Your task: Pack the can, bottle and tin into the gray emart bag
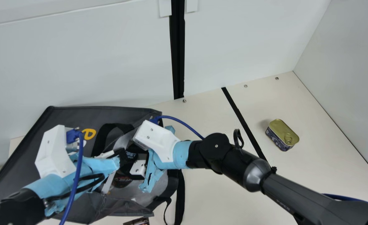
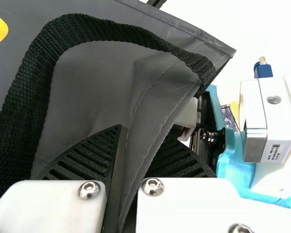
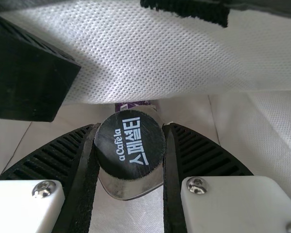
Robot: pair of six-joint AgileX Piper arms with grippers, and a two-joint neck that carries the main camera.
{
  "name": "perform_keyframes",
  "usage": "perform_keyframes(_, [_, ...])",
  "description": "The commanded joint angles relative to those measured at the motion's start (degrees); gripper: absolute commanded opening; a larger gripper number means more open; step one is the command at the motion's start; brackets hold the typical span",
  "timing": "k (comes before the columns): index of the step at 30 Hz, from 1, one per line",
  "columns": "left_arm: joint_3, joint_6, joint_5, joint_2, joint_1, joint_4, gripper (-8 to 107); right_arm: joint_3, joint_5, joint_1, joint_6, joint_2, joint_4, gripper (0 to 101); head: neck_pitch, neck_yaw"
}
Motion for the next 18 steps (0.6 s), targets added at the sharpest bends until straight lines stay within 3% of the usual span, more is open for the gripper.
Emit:
perform_keyframes(1, [0.0, 0.0, 0.0, 0.0, 0.0, 0.0, 10, 0.0, 0.1, 0.0, -0.1, 0.0, 0.1, 23, -1.3, 0.0])
perform_keyframes(18, [0.0, 0.0, 0.0, 0.0, 0.0, 0.0, 10, 1.3, 1.1, -1.7, -0.9, -1.4, -0.1, 80, -1.3, 0.0])
